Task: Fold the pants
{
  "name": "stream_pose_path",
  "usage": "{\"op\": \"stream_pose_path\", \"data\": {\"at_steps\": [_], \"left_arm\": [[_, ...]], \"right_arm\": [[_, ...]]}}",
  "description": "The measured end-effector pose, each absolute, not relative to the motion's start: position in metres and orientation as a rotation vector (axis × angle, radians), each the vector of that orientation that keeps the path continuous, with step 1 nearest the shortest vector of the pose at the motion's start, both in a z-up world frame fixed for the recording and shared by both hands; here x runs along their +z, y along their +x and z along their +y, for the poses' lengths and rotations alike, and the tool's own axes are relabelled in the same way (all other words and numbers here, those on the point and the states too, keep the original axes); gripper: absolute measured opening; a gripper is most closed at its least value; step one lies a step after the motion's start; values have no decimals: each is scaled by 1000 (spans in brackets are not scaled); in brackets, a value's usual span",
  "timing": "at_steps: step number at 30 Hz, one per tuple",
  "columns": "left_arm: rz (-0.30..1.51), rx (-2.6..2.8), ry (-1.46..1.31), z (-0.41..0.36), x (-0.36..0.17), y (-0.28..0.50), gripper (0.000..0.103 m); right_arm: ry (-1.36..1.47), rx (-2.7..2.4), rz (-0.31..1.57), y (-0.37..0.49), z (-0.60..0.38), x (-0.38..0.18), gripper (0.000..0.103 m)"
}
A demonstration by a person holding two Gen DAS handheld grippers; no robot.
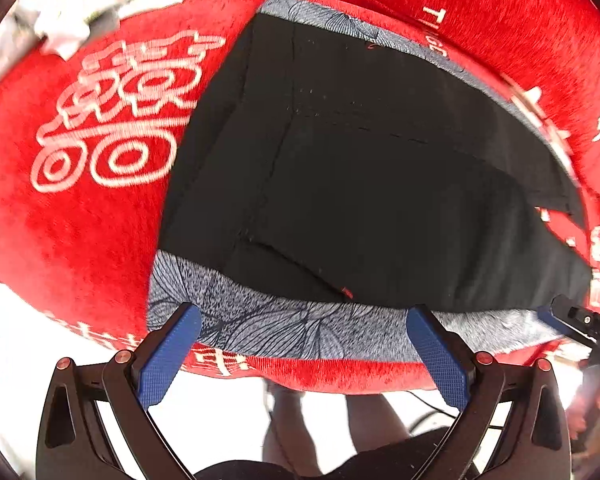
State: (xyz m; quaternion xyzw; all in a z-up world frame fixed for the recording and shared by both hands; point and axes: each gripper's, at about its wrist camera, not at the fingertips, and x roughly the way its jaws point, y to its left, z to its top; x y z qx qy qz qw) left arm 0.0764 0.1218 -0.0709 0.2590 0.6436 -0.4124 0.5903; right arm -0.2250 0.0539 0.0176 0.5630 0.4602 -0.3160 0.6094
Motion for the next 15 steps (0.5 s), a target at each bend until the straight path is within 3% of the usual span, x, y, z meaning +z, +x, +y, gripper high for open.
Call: {"op": "stream_pose_path", "data": {"at_steps": [1,3,8,15], "left_arm": [[1526,-978,575,129,-76,82,103],[1592,-1002,518,140,-87,91,103],[1763,-993,375,160,-126,95,103],[1773,-1035,272,149,-139,85,103]], "right_arm": [[1358,-700,1016,-235,58,13,97],[1452,-671,967,-255,68,1,74],[1615,-646,887,-291,89,-32,73],[1682,-620,709,-316,99,-44,73]]}}
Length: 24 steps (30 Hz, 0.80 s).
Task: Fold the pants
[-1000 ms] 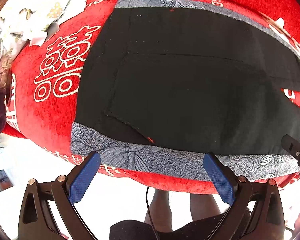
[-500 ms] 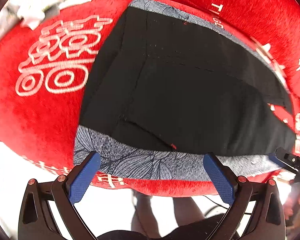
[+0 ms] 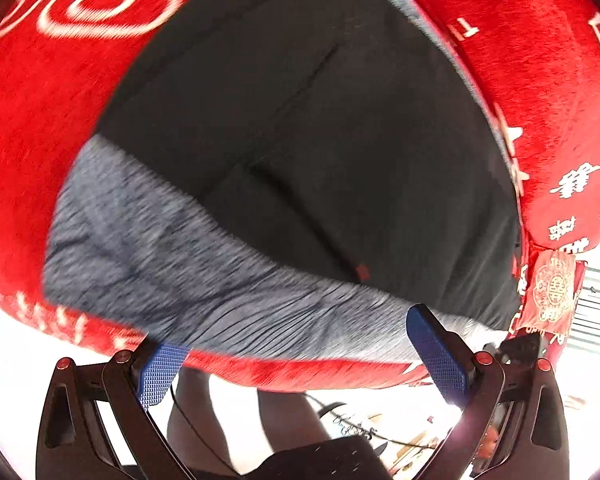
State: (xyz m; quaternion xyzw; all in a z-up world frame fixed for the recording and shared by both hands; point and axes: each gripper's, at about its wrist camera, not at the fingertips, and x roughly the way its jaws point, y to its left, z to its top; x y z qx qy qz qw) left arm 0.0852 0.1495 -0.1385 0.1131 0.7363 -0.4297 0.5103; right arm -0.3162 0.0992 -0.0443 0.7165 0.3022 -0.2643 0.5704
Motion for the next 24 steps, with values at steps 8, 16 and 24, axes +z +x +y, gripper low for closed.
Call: {"op": "stream_pose_path", "data": {"at_steps": [8,16,24], "left_arm": [[1761,-1032,294,135,-141,84,78],[1750,-1038,293,140,-137,99,40],[1671,-1111,259,124,-82,111,29]], "right_arm": [[1733,-569,541,-314,104,-49,73],[1742,-593,503,-301,103,-49,71],[1569,-675,611,-287,68,13,7]]}}
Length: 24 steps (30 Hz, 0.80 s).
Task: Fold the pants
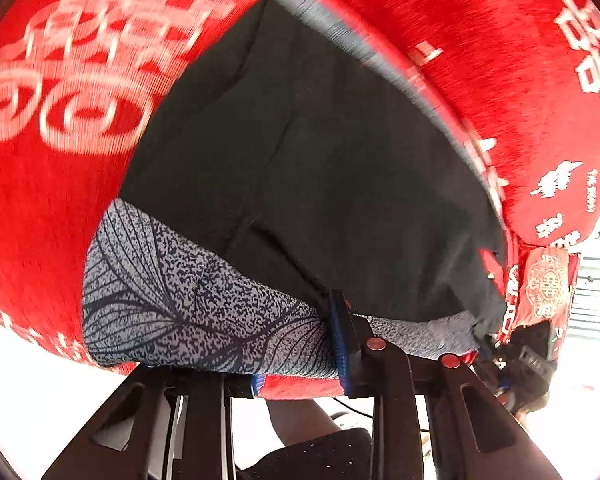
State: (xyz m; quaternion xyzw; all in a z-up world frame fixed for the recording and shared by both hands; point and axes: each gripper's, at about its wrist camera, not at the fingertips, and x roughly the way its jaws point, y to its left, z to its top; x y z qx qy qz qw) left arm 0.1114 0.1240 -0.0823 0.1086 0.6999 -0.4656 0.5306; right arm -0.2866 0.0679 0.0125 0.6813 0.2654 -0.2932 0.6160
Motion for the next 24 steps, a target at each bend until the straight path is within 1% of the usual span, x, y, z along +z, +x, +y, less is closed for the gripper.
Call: {"op": "stream_pose_path", "data": {"at_steps": [2,5,6,8,9,10,11,14,15,17,19,20,21,22,23,24], "left_arm": [[1631,-1139,238,116,-65,116,29],[1543,-1178,183,83,-32,130,29],[1525,-1182,171,70,-27,136,31],[1468,-1159,170,42,-21,148,55],[1422,-1120,176,31,-20,152,81],[1366,-1076,177,21,-21,159,87],[1321,-1040,177,5,-26,168,87],[1320,-973,183,-35,-57,188,87],[1308,-939,203,-46,-67,191,87],[1294,-881,251,-68,-88,191,87],[1298,-803,308,-87,-110,196,87],[1289,-759,345,-91,-116,198,87],[1273,-734,374,-94,-117,196,87],[1254,-718,384,-95,-114,196,87],[1245,-722,380,-93,-108,196,87],[1243,-729,385,-92,-101,194,87]], "right_arm": [[1491,-648,612,-274,46,41,7],[1411,-604,624,-253,4,69,7],[1394,-588,631,-246,-11,75,7],[1360,-561,665,-231,-45,80,7],[1342,-557,688,-225,-62,80,7],[1329,-554,714,-217,-80,77,7],[1329,-550,736,-210,-98,72,7],[1319,-532,803,-190,-144,46,8],[1305,-529,831,-182,-156,36,11],[1285,-530,902,-165,-178,8,11],[1280,-567,983,-153,-194,-23,17],[1297,-574,1008,-150,-198,-37,36],[1324,-560,994,-148,-200,-46,52],[1338,-554,931,-150,-202,-46,56],[1348,-546,893,-150,-202,-42,68],[1348,-541,890,-148,-201,-37,75]]}}
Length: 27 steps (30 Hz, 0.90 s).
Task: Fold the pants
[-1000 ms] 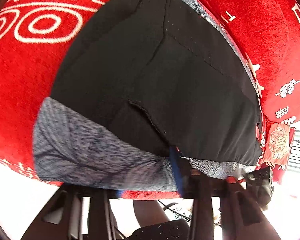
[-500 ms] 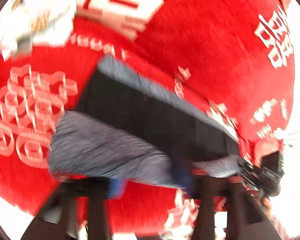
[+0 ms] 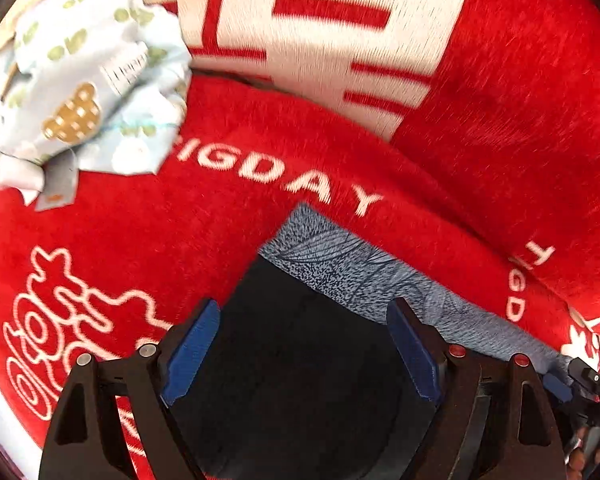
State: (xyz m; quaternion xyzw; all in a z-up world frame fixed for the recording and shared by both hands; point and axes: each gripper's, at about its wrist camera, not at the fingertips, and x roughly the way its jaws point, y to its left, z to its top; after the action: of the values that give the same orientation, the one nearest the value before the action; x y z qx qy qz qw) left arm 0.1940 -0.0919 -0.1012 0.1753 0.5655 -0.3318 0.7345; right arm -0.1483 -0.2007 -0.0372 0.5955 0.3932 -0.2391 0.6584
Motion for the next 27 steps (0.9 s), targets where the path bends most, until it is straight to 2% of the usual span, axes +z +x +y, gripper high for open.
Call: {"op": "stream_pose_path", "data": {"at_steps": [2,5,12,15,20,25,27], "left_arm": [[1239,-771,452,-91,-87,180,87],[1233,-932,588,-94,-64,131,87],[1403,-1373,736,-125,-66,-53,87],[1467,-1503,791,-140,-74,-130,87],[1526,-1616,868,-159,-93,-214,87],[1552,-1660,974,-164,-102,-270,87],[1546,-1694,978,-168,-103,-283,87]], "right_arm": [[1291,-551,944,-150,-195,-22,75],[1271,-508,904,-181,-179,13,75],[1372,-776,846,-364,-115,66,75],[1450,-920,835,-440,-77,71,75],[1583,-1088,792,-541,-18,66,75],[1725,-1095,671,-572,16,37,75],[1769,-1056,597,-570,24,25,71]]}}
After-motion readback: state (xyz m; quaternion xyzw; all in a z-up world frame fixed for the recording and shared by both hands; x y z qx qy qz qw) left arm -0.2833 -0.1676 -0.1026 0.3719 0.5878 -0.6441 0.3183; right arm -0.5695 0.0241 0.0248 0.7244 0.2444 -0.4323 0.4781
